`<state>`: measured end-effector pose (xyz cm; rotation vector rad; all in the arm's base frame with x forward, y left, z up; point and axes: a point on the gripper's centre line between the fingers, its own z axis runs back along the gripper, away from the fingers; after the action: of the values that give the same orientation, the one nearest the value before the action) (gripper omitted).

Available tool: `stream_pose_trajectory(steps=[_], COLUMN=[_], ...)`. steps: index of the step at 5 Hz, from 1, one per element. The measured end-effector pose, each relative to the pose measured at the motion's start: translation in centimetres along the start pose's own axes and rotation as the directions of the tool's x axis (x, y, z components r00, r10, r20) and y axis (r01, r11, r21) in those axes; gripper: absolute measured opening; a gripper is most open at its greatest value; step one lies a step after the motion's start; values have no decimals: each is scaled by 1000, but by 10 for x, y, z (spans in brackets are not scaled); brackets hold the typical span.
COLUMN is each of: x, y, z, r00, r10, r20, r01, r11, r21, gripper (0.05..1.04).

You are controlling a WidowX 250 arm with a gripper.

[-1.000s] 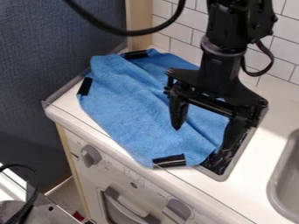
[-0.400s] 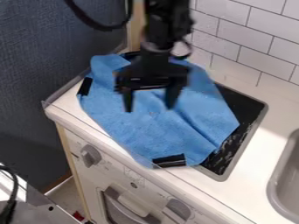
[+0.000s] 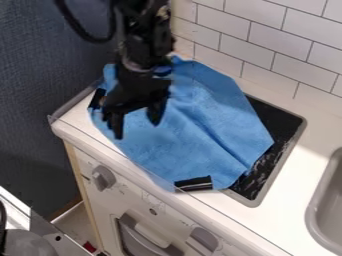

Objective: Fold the cloth from bottom left to top left.

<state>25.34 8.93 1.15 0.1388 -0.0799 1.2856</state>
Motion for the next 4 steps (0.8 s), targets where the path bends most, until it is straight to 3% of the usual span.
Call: stream_pose_trajectory(steps=[1, 3, 4], x=[6, 11, 14], y=[3, 1, -2], z=[-10, -30, -38], r00=[999, 995, 993], r10=[8, -36, -45], r20=[-47, -97, -108], r01=[-5, 38, 39], r11=[999, 999, 998], r21=[54, 14, -53], gripper=[1001, 1001, 1000])
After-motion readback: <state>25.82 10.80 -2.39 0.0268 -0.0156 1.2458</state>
